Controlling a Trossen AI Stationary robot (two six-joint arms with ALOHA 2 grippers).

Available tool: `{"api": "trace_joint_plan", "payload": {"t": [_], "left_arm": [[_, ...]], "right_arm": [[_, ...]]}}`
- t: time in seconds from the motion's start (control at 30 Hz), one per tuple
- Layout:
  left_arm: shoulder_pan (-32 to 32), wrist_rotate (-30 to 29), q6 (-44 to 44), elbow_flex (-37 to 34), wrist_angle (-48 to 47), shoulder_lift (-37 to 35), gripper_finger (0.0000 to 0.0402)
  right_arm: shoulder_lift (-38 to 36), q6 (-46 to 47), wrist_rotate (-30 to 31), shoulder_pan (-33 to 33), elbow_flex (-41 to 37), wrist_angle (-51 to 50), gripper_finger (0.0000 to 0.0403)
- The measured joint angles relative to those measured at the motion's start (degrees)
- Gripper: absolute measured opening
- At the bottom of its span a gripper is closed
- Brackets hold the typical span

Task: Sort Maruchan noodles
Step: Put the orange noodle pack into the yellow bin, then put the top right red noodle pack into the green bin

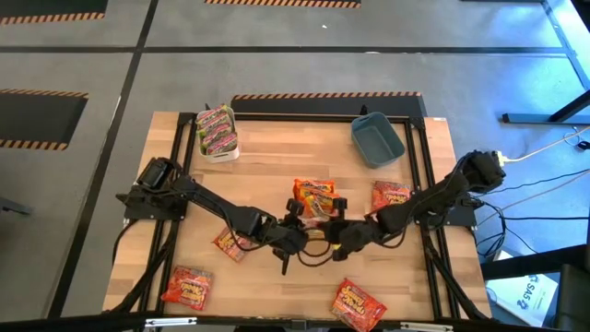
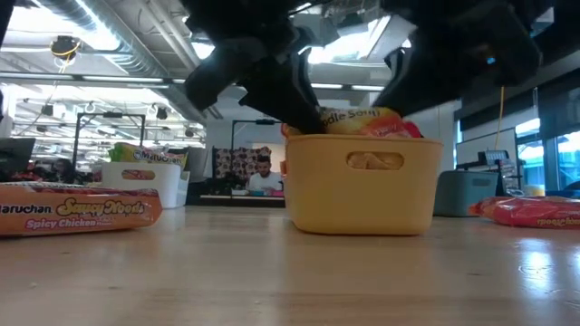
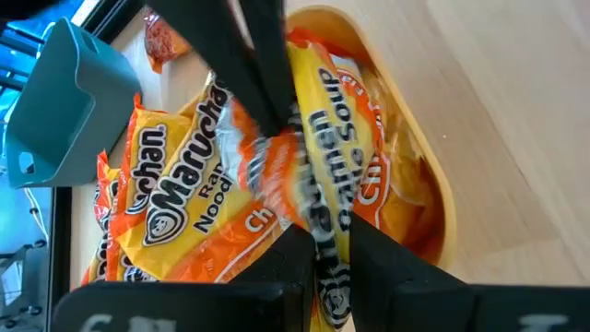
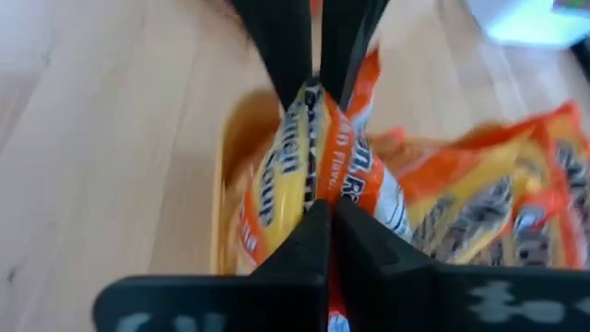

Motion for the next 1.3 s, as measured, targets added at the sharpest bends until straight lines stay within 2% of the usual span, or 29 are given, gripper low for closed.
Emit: {"api": "trace_joint_plan", "payload": {"t": [0.13, 0.3, 0.4, 0.57, 0.87, 0.97, 1.1, 1.2, 1.3], "left_arm": [[0.09, 0.04, -0.11, 0.0, 0.21, 0.0, 0.0055], [-0.2, 0.04, -1.93, 0.0, -0.35, 0.0, 0.0101], [-1.55, -2.49, -4.48, -0.05, -0.87, -0.53, 0.0122], [-6.02, -7.51, -6.09, 0.48, -4.07, -2.69, 0.0127], [-11.32, -8.1, -20.36, -1.53, -12.64, -7.22, 0.0128], [-12.17, -9.55, -23.37, -4.58, -11.24, -7.82, 0.0128], [-12.12, -10.29, -26.08, -8.8, -4.54, -7.8, 0.0128], [-11.52, -7.81, -27.55, -11.68, 0.71, -7.75, 0.0128], [-11.47, -4.42, -28.98, -12.82, 4.21, -7.72, 0.0128]], "right_arm": [[1.3, 3.36, 0.83, 0.1, 0.13, -4.47, 0.0002], [1.46, 4.2, 1.11, 0.12, 0.07, -7.03, 0.0002], [1.46, 4.96, 0.96, 0.12, 0.07, -8.13, 0.0002], [1.46, 5.41, -0.23, 0.12, 0.04, -8.33, 0.0002], [-2.28, 5.32, 0.25, 1.62, 3.03, -11.22, 0.0003], [-4.55, 7.46, 1.27, 2.64, 4.58, -16.11, 0.0003], [-7.54, 12.11, 3.67, 3.81, 5.25, -21.35, 0.0003], [-8.15, 16.81, 4.06, 4.52, 5.25, -25.55, 0.0003], [-7.99, 19.58, 1.72, 6.37, 5.25, -28.29, 0.0003]]}}
